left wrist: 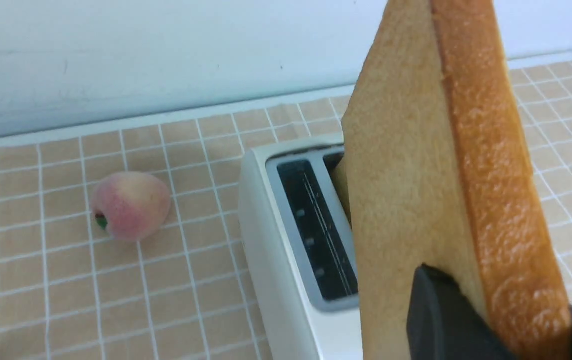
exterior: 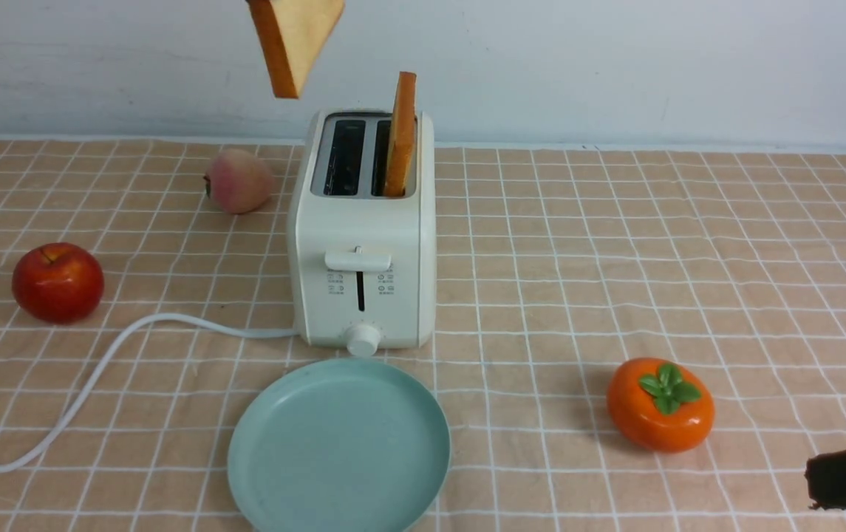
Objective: Take toasted bread from bread machine on light coffee tablecloth place on plate.
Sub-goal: 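Place the slice of bread on the plate with the left gripper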
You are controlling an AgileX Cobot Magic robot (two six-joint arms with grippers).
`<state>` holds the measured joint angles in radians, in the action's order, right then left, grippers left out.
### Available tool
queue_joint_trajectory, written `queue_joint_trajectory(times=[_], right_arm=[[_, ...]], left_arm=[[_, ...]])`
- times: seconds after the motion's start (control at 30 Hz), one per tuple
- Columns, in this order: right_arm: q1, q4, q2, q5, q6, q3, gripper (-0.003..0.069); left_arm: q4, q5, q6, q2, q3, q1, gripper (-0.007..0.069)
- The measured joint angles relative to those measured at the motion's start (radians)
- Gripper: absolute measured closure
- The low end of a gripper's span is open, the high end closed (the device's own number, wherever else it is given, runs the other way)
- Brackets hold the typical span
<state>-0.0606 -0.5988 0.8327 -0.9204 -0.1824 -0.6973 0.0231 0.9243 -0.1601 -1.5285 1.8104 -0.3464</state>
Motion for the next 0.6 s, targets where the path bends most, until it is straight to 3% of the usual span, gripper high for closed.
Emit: queue_joint_trajectory(times=[0.13,0.27,0.4,0.6], right_arm=[[0.0,-0.001,0.0,0.008,0.0,0.0,0.0657],[0.0,-0.001,0.0,0.01,-0.006,0.0,0.0655],[0.0,-0.001,0.0,0.01,-0.009,0.0,0.0655],[0.0,-0.003,0.0,0.01,-0.03,0.0,0.065]], left_arm=[[0.033,0.075,-0.016,0.042,-0.047,0.0,0.0531],[0.149,0.052,-0.023,0.096,-0.257,0.0,0.0531],[0.316,-0.104,0.004,0.162,-0.581,-0.004,0.0531],[0.57,-0.346,0.199,0.185,-0.894,-0.074,0.0531]])
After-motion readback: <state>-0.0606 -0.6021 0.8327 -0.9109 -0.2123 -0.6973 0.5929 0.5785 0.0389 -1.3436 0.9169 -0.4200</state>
